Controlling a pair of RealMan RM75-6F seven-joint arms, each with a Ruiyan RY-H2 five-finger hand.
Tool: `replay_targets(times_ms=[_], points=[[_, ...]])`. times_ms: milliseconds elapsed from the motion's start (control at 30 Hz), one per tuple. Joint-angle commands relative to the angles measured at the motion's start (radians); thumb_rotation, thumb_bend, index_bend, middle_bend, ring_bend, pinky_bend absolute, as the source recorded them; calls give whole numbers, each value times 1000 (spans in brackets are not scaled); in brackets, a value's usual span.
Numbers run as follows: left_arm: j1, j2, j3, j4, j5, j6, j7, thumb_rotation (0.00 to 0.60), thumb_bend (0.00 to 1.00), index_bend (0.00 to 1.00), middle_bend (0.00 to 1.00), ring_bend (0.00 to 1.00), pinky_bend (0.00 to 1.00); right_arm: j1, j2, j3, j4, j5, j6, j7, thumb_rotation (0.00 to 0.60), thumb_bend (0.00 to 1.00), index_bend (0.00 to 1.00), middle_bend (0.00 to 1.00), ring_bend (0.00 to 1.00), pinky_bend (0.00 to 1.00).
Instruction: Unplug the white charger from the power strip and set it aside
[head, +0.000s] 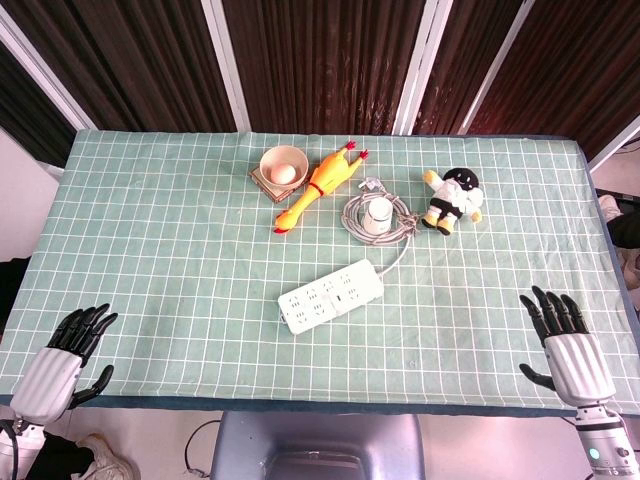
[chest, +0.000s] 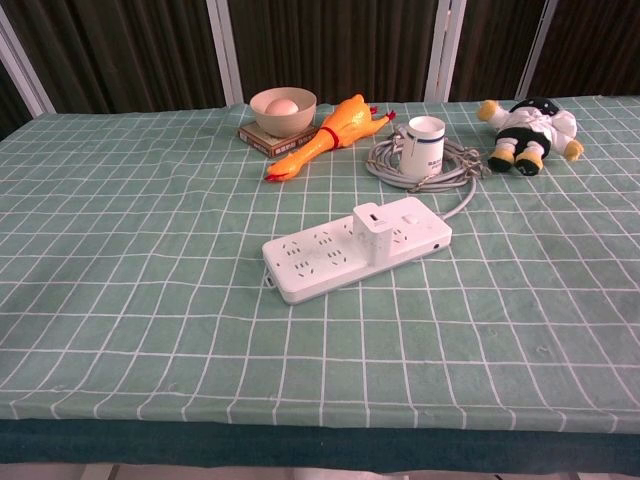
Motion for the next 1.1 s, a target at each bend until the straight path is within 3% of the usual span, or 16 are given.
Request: replay_targets(times_ms=[33, 300, 467, 800, 1100], points=[[-6, -1, 8, -3, 9, -10, 1, 600, 406, 0, 0, 0, 84, 1, -1, -1, -2, -3, -1, -1, 600, 147, 0, 0, 0, 0], [-93, -97, 46, 24, 145, -89, -23, 600, 406, 0, 0, 0, 122, 30, -31, -15, 19, -69, -18, 10, 600, 148, 0, 0, 0, 0], [-170, -204, 15, 28, 177, -168, 46, 600, 408, 0, 0, 0, 110, 75, -53, -16, 10, -83, -84, -19, 600, 148, 0, 0, 0, 0], [-320, -374, -100, 17, 7, -411, 161, 600, 415, 0, 0, 0, 93, 262, -125, 59, -13, -35, -319, -40, 600, 148, 0, 0, 0, 0], [-372, -502, -114, 93, -97, -494, 246, 600, 427, 0, 0, 0, 90, 399, -205, 89, -8, -73, -418, -13, 600, 148, 0, 0, 0, 0]])
